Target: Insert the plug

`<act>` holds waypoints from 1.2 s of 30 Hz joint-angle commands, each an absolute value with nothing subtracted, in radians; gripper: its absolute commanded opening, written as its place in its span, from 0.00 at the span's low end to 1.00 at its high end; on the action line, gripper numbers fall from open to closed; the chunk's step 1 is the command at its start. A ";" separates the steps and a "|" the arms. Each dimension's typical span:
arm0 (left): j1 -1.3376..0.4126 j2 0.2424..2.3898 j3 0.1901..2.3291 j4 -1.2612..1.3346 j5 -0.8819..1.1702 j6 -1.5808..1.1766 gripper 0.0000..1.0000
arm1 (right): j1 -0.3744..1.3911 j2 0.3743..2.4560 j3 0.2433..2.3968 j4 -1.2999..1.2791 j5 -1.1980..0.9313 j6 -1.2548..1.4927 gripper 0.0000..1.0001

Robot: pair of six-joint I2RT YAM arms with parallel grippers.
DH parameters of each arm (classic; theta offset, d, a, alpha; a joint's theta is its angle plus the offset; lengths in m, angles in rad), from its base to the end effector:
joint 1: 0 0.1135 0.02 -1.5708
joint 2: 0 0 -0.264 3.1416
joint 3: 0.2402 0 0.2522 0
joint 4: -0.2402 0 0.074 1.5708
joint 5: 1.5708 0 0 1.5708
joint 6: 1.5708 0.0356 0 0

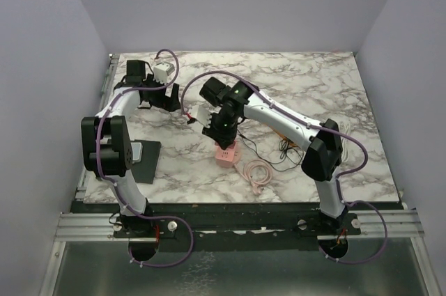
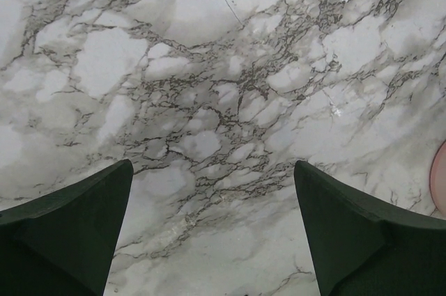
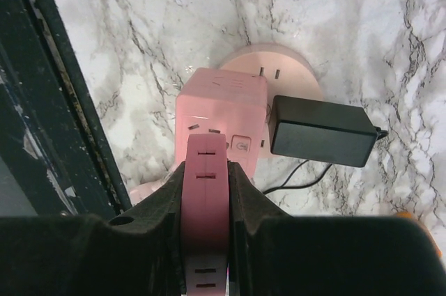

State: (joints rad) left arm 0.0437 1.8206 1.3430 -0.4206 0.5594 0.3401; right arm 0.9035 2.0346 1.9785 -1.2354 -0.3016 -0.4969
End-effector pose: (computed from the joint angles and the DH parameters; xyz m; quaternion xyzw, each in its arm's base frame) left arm 0.3957 -0.0016 0.2285 0.2241 0.8839 -0.1953 0.3611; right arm 0.2490 0.3332 0.2920 -0.6468 0.7352 0.1735 0.1047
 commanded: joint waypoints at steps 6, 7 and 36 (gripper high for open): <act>0.038 1.756 1.265 -0.412 0.557 0.351 0.99 | 0.939 2.076 2.009 -1.310 -0.184 -0.506 0.01; 0.038 1.753 1.259 -0.412 0.556 0.352 0.99 | 0.939 2.074 2.001 -1.311 -0.187 -0.511 0.01; 0.036 1.694 1.197 -0.408 0.515 0.381 0.99 | 0.939 2.127 2.006 -1.304 -0.239 -0.551 0.01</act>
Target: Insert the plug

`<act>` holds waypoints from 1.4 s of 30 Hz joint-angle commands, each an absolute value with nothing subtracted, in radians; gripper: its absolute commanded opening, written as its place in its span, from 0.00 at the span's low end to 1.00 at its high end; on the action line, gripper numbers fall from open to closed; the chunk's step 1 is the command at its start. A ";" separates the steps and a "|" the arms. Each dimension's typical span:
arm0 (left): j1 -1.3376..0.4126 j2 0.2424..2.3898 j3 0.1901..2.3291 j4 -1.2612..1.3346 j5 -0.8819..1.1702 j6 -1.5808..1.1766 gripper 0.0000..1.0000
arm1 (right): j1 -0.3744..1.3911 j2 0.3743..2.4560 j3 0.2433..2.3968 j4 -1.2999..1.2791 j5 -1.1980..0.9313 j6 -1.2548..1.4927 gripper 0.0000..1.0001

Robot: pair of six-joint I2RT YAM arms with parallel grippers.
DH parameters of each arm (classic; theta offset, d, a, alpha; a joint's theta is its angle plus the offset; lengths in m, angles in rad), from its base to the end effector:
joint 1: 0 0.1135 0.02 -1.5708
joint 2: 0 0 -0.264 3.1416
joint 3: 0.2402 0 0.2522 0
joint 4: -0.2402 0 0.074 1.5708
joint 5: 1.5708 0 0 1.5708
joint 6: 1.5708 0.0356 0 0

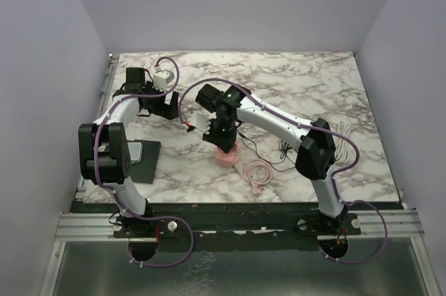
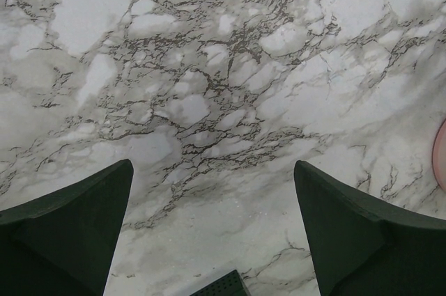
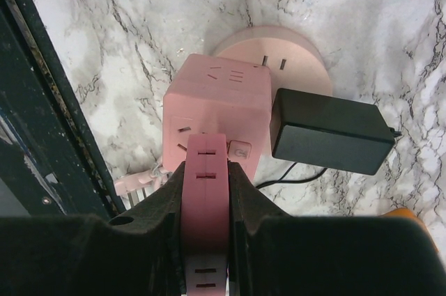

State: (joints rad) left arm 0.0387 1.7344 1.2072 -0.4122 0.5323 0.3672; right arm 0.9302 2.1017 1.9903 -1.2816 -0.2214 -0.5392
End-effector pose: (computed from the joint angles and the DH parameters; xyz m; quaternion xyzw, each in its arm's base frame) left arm 0.3671 -0.0039 0.2181 0.2305 0.8914 -0.1845 0.3438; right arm 0.2466 0.3438 0.2665 -0.6709 0.7280 0.1251 0.0652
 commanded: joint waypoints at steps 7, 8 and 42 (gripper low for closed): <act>0.037 1.692 1.197 -0.403 0.506 0.379 0.99 | 0.942 2.122 2.003 -1.305 -0.252 -0.549 0.01; 0.036 1.692 1.196 -0.402 0.505 0.379 0.99 | 0.943 2.123 2.004 -1.304 -0.253 -0.549 0.01; 0.036 1.660 1.180 -0.392 0.491 0.377 0.99 | 0.948 2.137 1.960 -1.294 -0.230 -0.540 0.01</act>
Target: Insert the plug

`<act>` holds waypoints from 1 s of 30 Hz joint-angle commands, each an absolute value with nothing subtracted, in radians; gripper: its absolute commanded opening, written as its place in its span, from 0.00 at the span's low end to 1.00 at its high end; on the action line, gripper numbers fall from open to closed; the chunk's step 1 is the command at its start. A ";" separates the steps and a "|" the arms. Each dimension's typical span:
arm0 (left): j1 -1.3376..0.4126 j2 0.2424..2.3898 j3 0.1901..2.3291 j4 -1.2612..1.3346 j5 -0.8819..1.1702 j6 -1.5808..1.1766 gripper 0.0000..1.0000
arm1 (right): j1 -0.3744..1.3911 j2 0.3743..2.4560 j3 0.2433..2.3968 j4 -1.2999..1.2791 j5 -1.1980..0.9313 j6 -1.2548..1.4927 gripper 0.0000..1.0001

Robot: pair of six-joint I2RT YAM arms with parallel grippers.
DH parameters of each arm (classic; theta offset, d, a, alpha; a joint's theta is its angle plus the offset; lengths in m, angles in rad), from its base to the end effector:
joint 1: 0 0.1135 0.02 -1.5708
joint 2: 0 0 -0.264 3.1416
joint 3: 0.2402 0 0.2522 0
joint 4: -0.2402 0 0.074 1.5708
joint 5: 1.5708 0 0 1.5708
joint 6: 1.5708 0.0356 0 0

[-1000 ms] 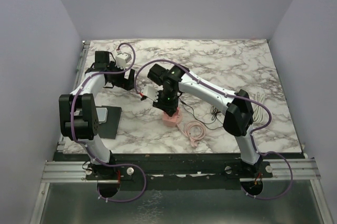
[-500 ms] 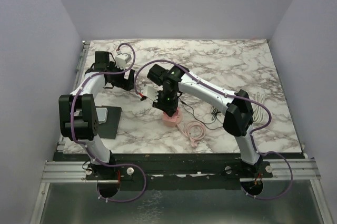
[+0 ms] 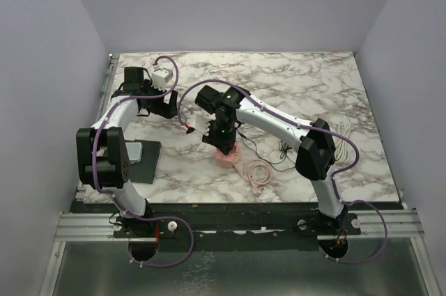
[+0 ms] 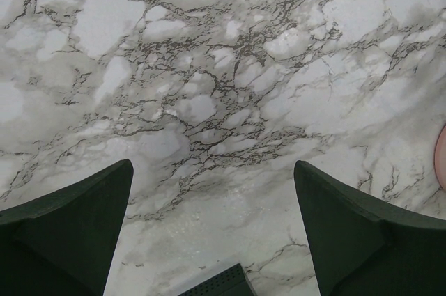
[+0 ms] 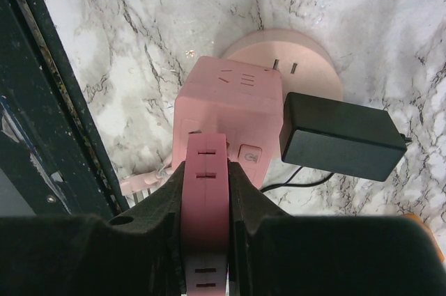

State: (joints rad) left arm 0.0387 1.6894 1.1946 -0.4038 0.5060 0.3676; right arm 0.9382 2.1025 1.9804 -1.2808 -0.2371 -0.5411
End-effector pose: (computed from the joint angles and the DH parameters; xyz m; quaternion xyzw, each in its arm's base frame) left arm 0.3612 -0.0033 0.2299 0.2311 0.8881 -0.1670 0.3604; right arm 0.2430 0.3456 0.2637 -0.6743 0.7243 0.1320 0.0584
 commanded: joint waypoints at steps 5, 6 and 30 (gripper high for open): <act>0.037 1.658 1.177 -0.390 0.486 0.380 0.99 | 0.948 2.142 1.965 -1.292 -0.224 -0.545 0.01; 0.036 1.658 1.178 -0.390 0.486 0.380 0.99 | 0.948 2.143 1.965 -1.292 -0.224 -0.545 0.01; 0.038 1.649 1.177 -0.393 0.481 0.388 0.99 | 0.948 2.152 1.941 -1.269 -0.173 -0.552 0.01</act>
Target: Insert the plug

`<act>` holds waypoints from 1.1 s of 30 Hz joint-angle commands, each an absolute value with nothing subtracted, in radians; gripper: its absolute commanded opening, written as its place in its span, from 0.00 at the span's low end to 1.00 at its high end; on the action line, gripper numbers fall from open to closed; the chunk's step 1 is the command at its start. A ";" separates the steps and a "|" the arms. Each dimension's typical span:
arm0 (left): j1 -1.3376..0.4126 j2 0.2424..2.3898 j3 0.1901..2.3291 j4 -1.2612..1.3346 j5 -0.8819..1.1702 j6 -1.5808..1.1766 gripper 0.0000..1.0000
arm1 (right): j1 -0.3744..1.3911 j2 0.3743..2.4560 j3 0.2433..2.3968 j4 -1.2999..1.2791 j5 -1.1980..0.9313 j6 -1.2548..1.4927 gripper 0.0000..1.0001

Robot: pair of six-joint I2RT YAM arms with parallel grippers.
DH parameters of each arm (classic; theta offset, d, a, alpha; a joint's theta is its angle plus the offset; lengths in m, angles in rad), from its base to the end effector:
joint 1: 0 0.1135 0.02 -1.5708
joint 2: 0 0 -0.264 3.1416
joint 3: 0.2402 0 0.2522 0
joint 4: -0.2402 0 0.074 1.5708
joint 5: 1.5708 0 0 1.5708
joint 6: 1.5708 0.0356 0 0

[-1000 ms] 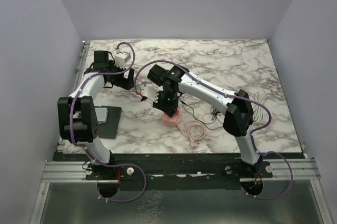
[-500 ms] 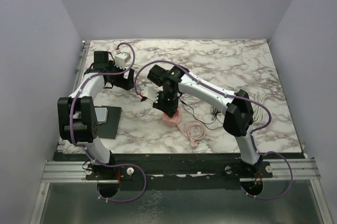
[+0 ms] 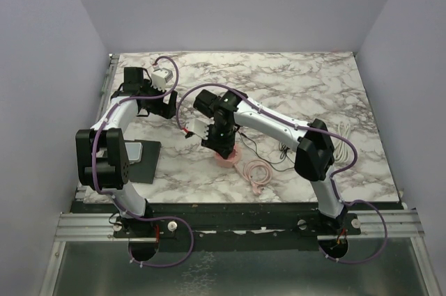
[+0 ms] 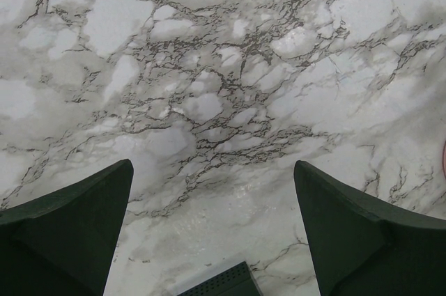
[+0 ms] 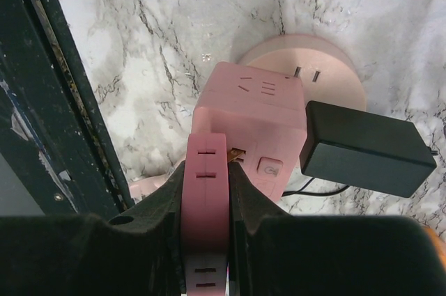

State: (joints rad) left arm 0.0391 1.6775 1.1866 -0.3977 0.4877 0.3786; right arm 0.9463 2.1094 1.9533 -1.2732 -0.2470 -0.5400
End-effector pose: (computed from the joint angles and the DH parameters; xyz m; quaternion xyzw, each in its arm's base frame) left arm 0.3593 -0.0026 0.2316 0.2341 0.8877 -0.1553 0.3647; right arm 0.2397 0.3475 0.2539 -0.6762 0.7230 0.1345 0.0439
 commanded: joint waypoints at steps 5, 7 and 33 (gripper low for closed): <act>0.038 1.645 1.173 -0.393 0.502 0.389 0.99 | 0.948 2.117 1.978 -1.260 -0.197 -0.571 0.01; 0.037 1.645 1.178 -0.393 0.521 0.390 0.99 | 0.948 2.102 1.989 -1.259 -0.209 -0.578 0.01; -0.014 1.443 1.280 -0.548 1.231 0.477 0.99 | 0.765 1.630 1.699 -0.792 -1.015 -0.546 0.01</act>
State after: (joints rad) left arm 0.0292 1.4944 1.2533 -0.5232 1.1213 0.4393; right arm 0.7712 1.6756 1.7271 -0.9340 -0.7109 -0.5686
